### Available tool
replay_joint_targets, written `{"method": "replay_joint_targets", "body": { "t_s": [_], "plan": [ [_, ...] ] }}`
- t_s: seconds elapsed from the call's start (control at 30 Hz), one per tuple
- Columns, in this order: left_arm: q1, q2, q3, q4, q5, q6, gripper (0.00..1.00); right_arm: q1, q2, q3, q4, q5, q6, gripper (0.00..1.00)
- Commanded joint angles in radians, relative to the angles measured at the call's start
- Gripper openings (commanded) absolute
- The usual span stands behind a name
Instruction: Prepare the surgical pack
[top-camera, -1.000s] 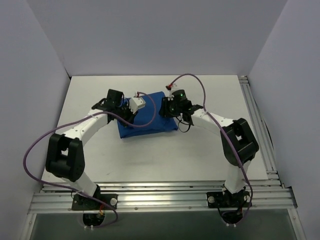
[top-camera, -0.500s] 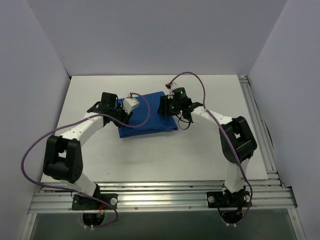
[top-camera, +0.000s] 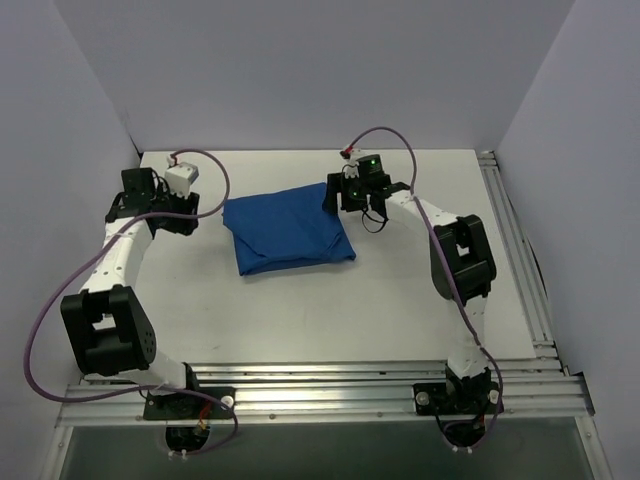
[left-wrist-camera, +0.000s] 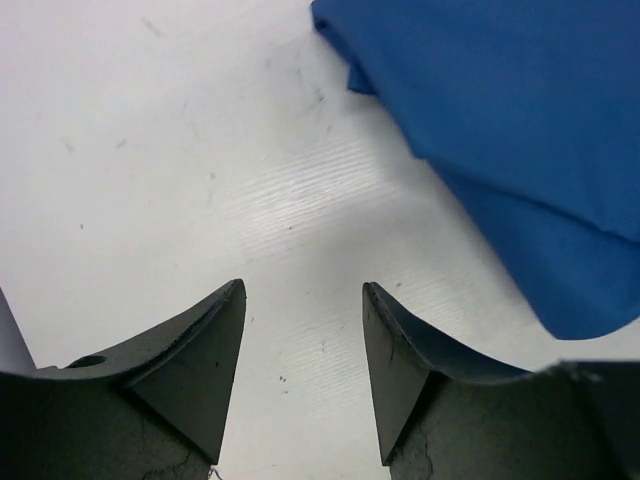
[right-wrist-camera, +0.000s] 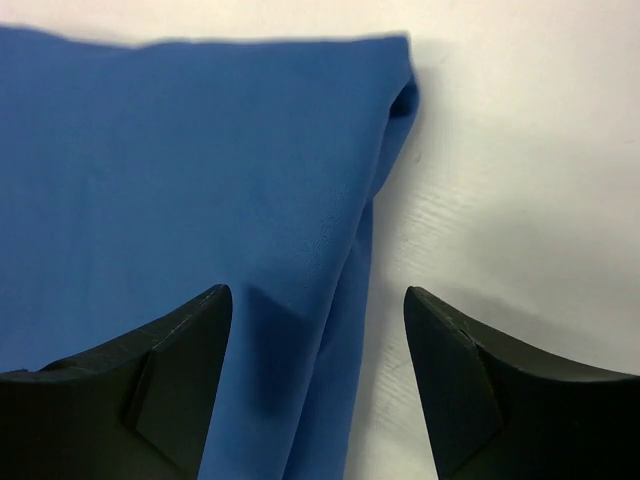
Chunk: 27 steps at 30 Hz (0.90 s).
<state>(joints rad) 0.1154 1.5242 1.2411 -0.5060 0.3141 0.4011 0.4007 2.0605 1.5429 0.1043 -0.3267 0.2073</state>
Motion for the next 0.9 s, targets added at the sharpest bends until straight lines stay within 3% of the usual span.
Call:
{"method": "replay_joint_targets", "body": {
  "t_s": [0.0,0.17,0.3,0.47,0.6,0.7,0.87],
  "plan": [
    [0.056,0.036,-0.015,-0.045,0.008,0.001,0.59,0.006,0.079,0.055,-0.063,-0.145,-0.026,0.65],
    [0.087,0.077,-0.042,-0.049,-0.024,0.048,0.60,-0.008,0.137,0.060,-0.055,-0.172,-0.022,0.58],
    [0.089,0.083,-0.043,-0.072,-0.003,0.094,0.60,-0.028,0.145,0.037,-0.035,-0.212,-0.005,0.40],
    [0.089,0.091,-0.023,-0.081,0.000,0.117,0.60,-0.103,0.130,-0.018,0.073,-0.247,0.064,0.28],
    [0.089,0.106,-0.008,-0.092,-0.006,0.120,0.60,-0.177,0.115,-0.075,0.142,-0.264,0.121,0.06],
    [0.089,0.110,-0.011,-0.092,-0.012,0.127,0.60,-0.258,0.075,-0.138,0.233,-0.268,0.205,0.00],
    [0.089,0.113,-0.022,-0.083,-0.017,0.130,0.60,-0.451,-0.051,-0.418,0.518,-0.241,0.423,0.00]
  ]
}}
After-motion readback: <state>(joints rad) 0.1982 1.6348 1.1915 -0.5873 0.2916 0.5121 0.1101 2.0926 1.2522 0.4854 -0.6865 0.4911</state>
